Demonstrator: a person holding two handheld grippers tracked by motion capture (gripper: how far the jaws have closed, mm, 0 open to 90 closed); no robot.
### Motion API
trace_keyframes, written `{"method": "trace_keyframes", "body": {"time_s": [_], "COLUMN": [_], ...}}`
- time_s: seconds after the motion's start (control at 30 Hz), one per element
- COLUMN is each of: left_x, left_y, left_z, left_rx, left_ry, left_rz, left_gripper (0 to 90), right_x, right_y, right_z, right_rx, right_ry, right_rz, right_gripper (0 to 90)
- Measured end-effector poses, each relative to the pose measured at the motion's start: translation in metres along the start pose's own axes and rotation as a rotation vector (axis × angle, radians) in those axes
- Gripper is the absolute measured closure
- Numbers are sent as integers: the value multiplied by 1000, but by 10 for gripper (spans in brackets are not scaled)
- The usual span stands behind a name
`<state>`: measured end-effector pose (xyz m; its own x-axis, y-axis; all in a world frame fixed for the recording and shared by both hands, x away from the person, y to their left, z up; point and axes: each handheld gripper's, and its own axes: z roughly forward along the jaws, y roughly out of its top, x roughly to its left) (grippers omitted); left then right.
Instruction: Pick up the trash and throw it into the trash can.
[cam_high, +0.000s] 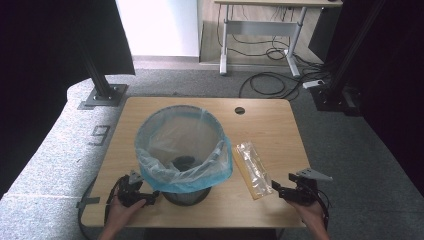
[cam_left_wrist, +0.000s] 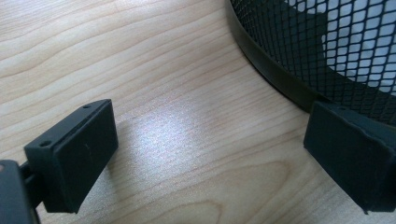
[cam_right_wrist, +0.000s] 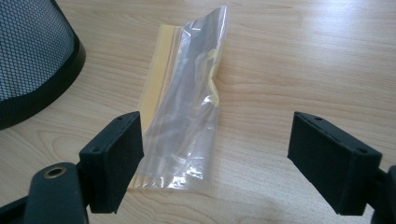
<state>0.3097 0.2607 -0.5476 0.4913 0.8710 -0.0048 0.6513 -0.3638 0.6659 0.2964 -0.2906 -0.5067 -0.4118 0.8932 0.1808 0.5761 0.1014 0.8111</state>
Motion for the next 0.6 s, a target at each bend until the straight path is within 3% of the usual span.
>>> {"method": "trace_keyframes", "body": {"time_s": [0.6], "left_x": [0], "left_y": [0], "left_z": [0], "left_rx": [0], "left_ry": [0], "left_rz": [0], "left_gripper": [24], "right_x": [3], "right_y": [3], "right_z": [4], "right_rx": [0], "right_ry": [5], "right_rz": [10], "right_gripper": [179]}}
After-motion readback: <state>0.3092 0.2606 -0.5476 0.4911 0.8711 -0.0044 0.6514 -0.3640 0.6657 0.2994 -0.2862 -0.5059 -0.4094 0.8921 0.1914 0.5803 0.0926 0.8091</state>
